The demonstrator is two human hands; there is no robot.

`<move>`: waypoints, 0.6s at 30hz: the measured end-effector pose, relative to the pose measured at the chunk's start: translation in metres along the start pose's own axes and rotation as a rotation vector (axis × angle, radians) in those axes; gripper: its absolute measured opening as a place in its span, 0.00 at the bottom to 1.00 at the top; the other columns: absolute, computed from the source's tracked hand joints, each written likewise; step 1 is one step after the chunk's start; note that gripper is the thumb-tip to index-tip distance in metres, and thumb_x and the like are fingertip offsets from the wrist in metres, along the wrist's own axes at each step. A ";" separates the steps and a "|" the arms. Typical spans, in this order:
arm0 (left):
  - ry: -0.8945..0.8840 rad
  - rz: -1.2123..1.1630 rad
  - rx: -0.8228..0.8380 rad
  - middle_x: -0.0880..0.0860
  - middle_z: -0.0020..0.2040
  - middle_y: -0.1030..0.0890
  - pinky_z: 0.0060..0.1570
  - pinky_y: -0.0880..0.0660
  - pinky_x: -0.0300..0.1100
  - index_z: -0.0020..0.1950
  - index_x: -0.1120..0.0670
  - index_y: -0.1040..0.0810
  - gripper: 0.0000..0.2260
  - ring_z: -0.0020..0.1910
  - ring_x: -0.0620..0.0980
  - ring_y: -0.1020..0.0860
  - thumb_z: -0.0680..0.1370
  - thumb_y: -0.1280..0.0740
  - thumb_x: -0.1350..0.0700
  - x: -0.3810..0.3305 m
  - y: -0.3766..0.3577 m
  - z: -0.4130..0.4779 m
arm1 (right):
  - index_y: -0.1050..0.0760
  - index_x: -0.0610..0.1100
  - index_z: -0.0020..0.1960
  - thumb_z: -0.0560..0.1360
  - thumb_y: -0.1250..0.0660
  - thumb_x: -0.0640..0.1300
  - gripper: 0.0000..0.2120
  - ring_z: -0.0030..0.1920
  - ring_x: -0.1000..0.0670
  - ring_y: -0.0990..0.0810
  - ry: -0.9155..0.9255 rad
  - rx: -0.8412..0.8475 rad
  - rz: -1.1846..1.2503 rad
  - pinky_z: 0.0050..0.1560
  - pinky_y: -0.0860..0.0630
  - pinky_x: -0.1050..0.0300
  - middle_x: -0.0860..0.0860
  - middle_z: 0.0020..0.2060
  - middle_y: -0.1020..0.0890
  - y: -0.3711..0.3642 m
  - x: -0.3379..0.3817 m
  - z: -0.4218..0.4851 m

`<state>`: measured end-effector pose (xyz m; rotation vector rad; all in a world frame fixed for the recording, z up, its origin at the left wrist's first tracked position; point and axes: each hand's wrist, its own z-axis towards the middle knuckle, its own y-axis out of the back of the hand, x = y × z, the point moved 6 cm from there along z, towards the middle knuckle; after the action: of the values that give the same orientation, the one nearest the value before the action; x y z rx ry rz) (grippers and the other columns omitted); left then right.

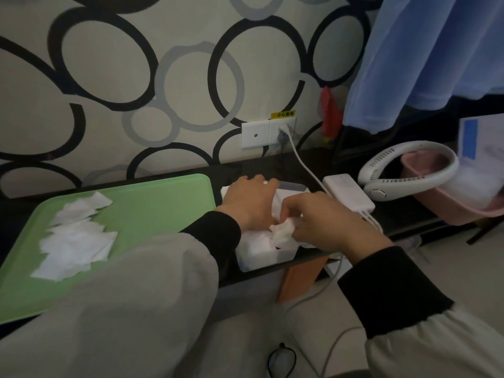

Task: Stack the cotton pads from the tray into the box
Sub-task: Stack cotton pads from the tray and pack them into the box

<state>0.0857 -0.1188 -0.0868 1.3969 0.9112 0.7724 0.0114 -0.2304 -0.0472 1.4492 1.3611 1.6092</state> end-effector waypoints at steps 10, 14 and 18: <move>-0.024 -0.038 0.037 0.56 0.74 0.33 0.77 0.47 0.57 0.77 0.49 0.39 0.38 0.73 0.57 0.33 0.72 0.29 0.39 -0.002 0.003 -0.005 | 0.23 0.47 0.58 0.75 0.34 0.41 0.12 0.53 0.46 0.21 -0.091 0.054 -0.196 0.52 0.24 0.53 0.47 0.52 0.20 -0.016 0.019 0.007; -0.031 -0.230 0.070 0.55 0.81 0.43 0.78 0.54 0.57 0.80 0.49 0.44 0.42 0.80 0.54 0.46 0.72 0.28 0.38 0.003 0.012 -0.015 | 0.22 0.48 0.54 0.74 0.35 0.41 0.10 0.50 0.47 0.22 -0.060 0.017 -0.147 0.50 0.22 0.51 0.48 0.49 0.21 -0.005 0.017 -0.005; -0.057 -0.424 -0.346 0.47 0.59 0.23 0.58 0.28 0.47 0.58 0.44 0.24 0.16 0.58 0.49 0.25 0.72 0.30 0.44 0.011 0.046 -0.056 | 0.24 0.51 0.53 0.73 0.36 0.43 0.10 0.50 0.47 0.23 -0.045 0.010 -0.130 0.47 0.23 0.51 0.49 0.48 0.21 -0.005 0.018 -0.006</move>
<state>0.0445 -0.0803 -0.0397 0.8786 0.9363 0.5317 -0.0001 -0.2142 -0.0448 1.3651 1.4098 1.4808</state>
